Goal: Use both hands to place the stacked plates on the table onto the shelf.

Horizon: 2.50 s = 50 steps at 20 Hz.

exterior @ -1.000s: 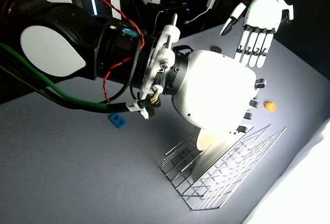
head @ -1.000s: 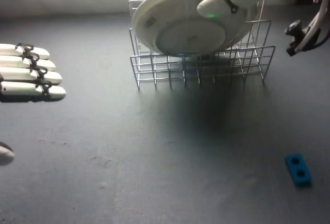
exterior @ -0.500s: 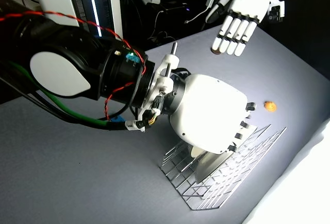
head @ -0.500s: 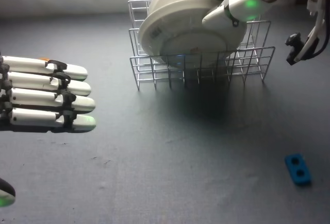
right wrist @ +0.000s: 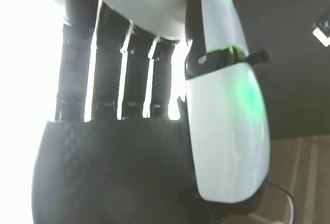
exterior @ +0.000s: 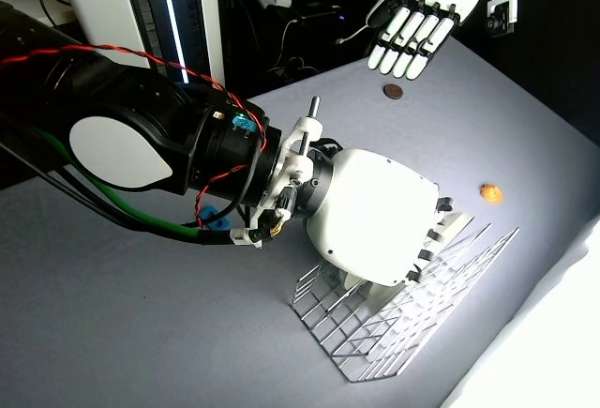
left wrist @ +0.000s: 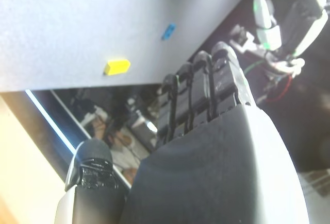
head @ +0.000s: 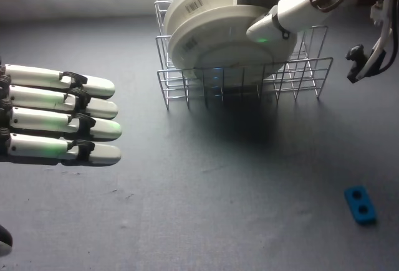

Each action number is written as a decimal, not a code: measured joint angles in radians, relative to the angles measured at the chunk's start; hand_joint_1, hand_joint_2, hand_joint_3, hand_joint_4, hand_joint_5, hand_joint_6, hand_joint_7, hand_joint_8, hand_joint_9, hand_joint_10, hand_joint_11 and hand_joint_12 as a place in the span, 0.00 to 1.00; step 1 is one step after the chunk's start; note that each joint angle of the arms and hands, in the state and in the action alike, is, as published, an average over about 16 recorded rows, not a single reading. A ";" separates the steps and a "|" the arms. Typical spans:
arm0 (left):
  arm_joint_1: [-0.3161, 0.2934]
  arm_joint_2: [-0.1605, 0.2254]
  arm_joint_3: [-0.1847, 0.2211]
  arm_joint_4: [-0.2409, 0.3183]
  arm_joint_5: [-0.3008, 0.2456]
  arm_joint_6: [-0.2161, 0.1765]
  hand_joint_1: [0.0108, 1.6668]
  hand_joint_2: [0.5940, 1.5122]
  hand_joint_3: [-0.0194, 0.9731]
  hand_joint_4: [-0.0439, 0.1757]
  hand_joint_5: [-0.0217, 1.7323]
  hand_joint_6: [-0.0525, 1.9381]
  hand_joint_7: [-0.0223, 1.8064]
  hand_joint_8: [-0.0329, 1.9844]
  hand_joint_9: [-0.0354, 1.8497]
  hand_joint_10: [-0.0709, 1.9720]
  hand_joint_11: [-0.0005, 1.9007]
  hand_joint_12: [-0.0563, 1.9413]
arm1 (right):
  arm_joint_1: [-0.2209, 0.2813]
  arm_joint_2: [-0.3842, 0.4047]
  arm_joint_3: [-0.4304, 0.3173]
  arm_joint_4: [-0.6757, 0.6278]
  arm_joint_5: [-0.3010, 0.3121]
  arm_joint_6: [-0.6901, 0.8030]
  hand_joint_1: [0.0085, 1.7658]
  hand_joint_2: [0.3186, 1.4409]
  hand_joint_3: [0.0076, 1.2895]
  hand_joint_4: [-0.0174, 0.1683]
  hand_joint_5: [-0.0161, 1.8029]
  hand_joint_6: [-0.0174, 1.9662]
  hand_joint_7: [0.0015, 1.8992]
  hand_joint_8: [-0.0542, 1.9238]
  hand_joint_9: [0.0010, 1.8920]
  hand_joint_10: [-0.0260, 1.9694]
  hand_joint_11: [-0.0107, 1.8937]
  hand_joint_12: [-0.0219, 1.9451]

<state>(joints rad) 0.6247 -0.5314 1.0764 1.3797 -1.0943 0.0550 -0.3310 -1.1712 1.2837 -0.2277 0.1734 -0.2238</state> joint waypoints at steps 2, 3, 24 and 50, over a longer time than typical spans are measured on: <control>-0.001 0.000 0.005 0.004 -0.015 -0.008 0.01 0.68 0.03 0.19 0.09 0.03 0.06 0.02 0.05 0.04 0.01 0.03 | -0.002 0.001 0.001 0.000 0.001 -0.002 0.69 0.62 0.00 0.03 0.50 0.48 0.55 0.50 0.57 0.38 0.46 0.61; -0.002 -0.001 0.007 0.006 -0.022 -0.012 0.01 0.68 0.03 0.19 0.09 0.03 0.07 0.02 0.05 0.04 0.01 0.04 | -0.002 0.002 0.000 0.000 0.001 -0.003 0.69 0.62 0.00 0.03 0.49 0.48 0.55 0.50 0.57 0.36 0.45 0.61; -0.023 -0.034 0.019 0.038 -0.085 -0.005 0.00 0.67 0.03 0.20 0.09 0.03 0.07 0.02 0.06 0.04 0.02 0.03 | 0.051 0.079 -0.083 -0.001 0.025 -0.033 0.62 0.60 0.01 0.08 0.45 0.03 0.46 0.04 0.46 0.05 0.22 0.59; -0.122 -0.047 0.049 0.165 -0.105 -0.119 0.21 0.68 0.02 0.35 0.62 0.68 0.63 0.71 0.62 0.74 0.56 0.84 | -0.017 0.513 -0.451 -0.001 -0.017 -0.268 0.32 0.72 0.01 0.11 0.58 0.69 0.58 0.74 0.61 0.73 0.60 0.89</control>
<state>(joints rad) 0.5023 -0.5781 1.1253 1.5451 -1.1997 -0.0637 -0.3477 -0.6584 0.8332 -0.2289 0.1561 -0.4915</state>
